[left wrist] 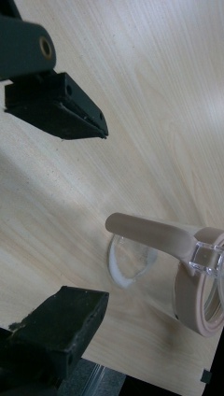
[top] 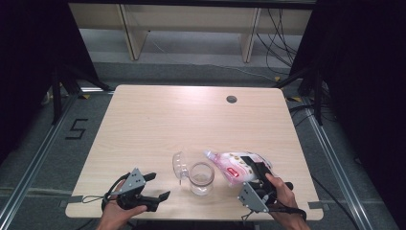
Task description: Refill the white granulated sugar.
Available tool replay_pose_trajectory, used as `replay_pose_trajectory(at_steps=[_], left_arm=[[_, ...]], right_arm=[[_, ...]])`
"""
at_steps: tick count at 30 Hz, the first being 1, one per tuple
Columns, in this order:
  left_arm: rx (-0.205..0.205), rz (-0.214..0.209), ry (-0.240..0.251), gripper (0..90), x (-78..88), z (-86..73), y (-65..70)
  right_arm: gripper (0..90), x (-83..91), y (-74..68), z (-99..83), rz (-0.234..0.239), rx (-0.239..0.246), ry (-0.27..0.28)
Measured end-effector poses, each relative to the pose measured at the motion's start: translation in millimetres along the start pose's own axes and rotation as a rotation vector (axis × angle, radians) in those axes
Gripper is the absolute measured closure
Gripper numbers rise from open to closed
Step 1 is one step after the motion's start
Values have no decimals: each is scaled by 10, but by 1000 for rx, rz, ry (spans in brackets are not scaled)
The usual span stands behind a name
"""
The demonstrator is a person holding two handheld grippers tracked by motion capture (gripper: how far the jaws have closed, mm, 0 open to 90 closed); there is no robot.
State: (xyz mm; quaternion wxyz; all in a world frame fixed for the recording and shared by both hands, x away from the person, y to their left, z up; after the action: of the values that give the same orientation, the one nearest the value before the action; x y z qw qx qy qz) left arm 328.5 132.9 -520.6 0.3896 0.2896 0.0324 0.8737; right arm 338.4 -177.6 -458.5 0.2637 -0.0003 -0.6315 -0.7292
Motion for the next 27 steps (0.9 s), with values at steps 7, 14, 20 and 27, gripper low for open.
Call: replay_pose_trajectory(at_steps=[7,14,20,27], left_arm=[[-1,1,1,169,-1,1,-4],[1,1,1,169,-5,-1,-5],[1,0,4,168,-9,0,-6],[-5,8,-5,169,-6,-4,-11]], right_arm=[[498,23,-33,42,9,114,-37],[500,41,-34,34,4,178,-65],[500,39,-18,48,-3,297,-79],[502,47,-86,77,10,367,-131]])
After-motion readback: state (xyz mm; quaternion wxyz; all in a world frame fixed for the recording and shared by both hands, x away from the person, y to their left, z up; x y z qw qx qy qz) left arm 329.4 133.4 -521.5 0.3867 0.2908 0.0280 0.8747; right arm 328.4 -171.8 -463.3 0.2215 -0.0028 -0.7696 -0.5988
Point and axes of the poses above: each handheld gripper's, and its own axes: x roughly backward along the jaws, z roughly out of its top, y roughly to its right, the point moved 6 cm from there along -x, roughly forward along the jaws, and after that the axes turned 12 degrees about x, right-handed, at the moved point
